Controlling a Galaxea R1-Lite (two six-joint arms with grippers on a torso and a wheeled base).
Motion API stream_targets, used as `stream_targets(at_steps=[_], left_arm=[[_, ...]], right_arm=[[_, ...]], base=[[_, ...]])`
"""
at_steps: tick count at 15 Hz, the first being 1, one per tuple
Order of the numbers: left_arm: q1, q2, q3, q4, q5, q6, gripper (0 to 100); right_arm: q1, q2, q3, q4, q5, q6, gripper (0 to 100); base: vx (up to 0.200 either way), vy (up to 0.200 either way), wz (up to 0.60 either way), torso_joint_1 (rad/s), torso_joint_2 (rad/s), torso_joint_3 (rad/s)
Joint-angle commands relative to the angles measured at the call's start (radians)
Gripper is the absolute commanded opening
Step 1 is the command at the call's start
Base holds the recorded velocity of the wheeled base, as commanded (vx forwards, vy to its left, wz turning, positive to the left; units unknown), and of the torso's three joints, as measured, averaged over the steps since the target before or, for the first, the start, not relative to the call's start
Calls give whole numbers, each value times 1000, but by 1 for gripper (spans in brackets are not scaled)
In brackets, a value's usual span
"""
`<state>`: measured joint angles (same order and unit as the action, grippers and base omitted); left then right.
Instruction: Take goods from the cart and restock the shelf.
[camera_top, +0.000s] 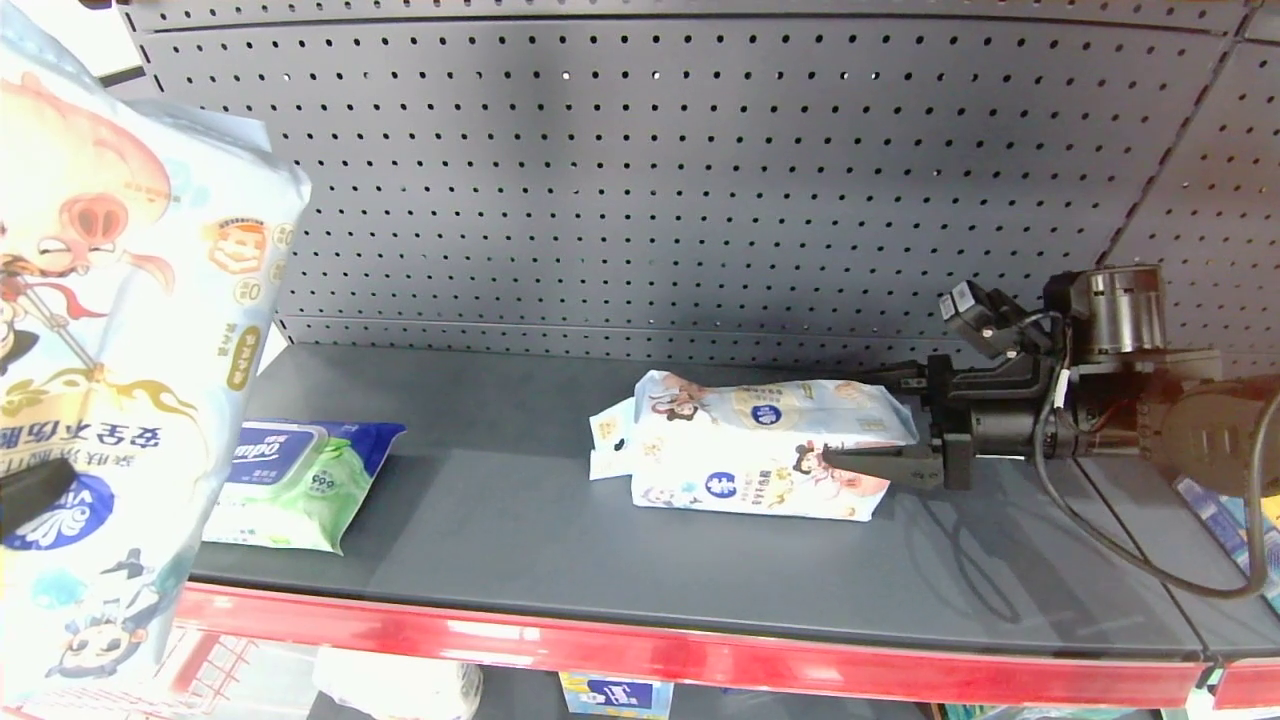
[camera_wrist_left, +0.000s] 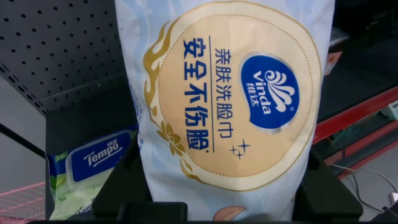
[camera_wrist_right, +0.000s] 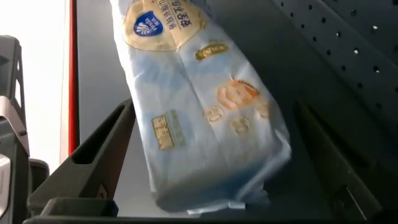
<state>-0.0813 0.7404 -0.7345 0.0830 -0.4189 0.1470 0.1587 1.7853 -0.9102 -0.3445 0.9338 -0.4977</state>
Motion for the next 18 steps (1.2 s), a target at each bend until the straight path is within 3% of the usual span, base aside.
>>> stream_targets(at_steps=[1, 2, 3, 8, 13, 18], left_arm=[[0, 2, 0, 0, 0, 0, 0], [0, 2, 0, 0, 0, 0, 0], [0, 2, 0, 0, 0, 0, 0], [0, 0, -3, 0, 0, 0, 0], [0, 2, -2, 0, -15, 0, 0], [0, 10, 3, 0, -24, -1, 0]], right_arm=[[24, 14, -3, -1, 0, -1, 100], [28, 20, 1, -1, -1, -2, 100], [33, 19, 7, -1, -7, -2, 0], [35, -21, 50, 1, -13, -5, 0], [85, -192, 191, 1, -13, -1, 0], [107, -287, 346, 2, -79, -9, 0]], base=[[0, 0, 0, 0, 0, 0], [0, 0, 0, 0, 0, 0], [0, 0, 0, 0, 0, 0], [0, 0, 0, 0, 0, 0], [0, 0, 0, 0, 0, 0], [0, 0, 0, 0, 0, 0]])
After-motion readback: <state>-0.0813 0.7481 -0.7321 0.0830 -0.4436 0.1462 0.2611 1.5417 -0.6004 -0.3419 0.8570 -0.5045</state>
